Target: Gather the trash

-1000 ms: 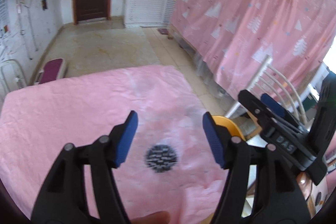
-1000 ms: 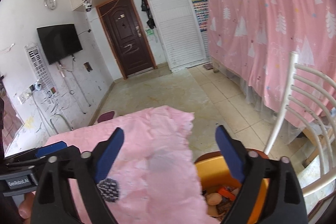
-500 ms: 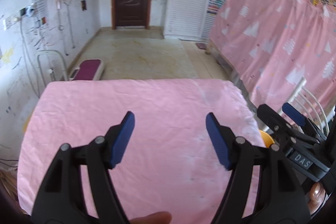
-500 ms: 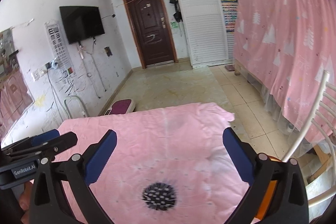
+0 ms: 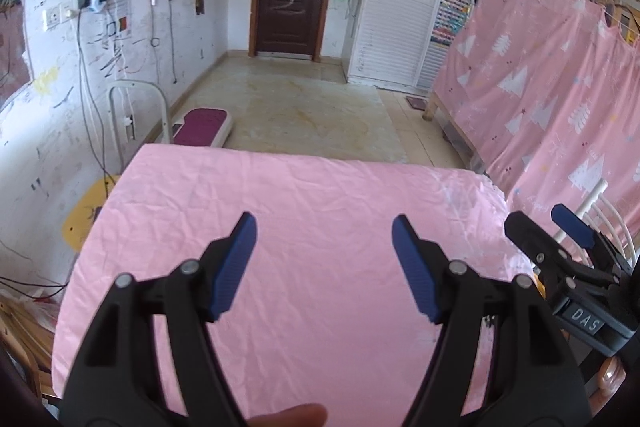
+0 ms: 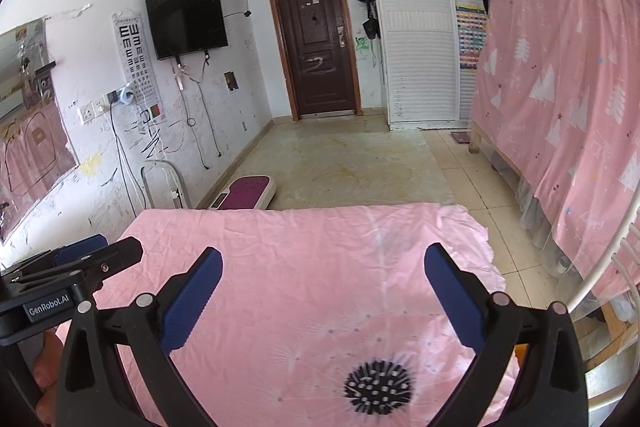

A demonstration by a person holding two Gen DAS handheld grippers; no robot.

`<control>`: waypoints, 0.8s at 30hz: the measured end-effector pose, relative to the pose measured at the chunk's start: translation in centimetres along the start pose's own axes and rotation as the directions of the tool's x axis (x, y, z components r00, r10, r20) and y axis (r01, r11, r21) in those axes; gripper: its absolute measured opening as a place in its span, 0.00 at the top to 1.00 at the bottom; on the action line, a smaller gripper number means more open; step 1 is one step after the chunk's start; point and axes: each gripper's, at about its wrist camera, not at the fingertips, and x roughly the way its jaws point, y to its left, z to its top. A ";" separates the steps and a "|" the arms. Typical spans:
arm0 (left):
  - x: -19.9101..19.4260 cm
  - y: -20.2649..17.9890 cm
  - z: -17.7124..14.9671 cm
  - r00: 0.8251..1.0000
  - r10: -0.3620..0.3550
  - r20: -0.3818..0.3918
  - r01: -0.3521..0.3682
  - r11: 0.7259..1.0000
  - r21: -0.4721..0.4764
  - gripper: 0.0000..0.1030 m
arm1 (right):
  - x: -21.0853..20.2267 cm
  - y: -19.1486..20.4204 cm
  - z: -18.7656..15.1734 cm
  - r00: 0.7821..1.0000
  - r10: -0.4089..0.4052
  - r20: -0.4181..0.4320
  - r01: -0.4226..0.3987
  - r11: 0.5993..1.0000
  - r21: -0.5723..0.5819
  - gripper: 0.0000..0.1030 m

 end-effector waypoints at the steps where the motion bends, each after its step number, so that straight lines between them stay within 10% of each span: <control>1: 0.1 0.2 0.1 1.000 0.002 0.000 -0.002 1.000 -0.004 0.35 | 0.1 0.3 0.0 1.000 0.002 -0.001 -0.002 1.000 -0.004 0.12; 24: -0.3 3.3 0.3 0.999 0.032 0.007 -0.031 0.998 -0.056 0.35 | 0.7 3.1 0.0 1.000 0.024 -0.006 -0.024 0.998 -0.055 0.12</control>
